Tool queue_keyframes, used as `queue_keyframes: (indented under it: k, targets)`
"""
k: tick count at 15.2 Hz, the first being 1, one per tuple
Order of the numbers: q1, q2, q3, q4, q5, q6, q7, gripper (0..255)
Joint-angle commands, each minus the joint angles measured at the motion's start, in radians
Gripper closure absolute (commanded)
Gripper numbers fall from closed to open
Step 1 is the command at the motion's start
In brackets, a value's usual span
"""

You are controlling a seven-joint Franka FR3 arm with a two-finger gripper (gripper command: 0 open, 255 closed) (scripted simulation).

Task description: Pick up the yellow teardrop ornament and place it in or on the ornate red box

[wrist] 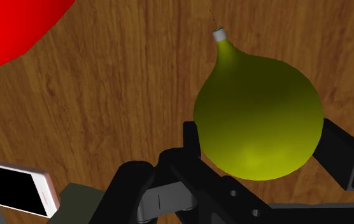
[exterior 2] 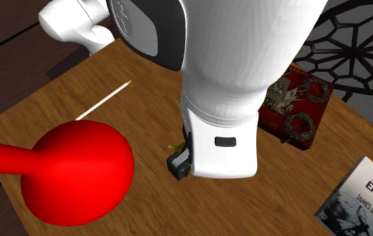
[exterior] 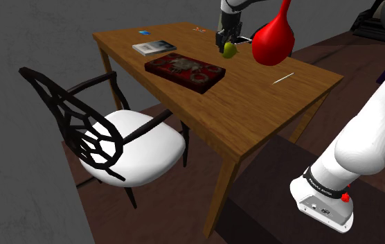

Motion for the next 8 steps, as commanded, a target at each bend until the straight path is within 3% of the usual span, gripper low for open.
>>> queue_keyframes:
  k: [1,8]
  targets:
    - [0.0,0.002,0.0,0.03,0.002,-0.028,-0.006,255]
    - [0.002,0.013,0.002,0.138,0.008,-0.123,-0.026,255]
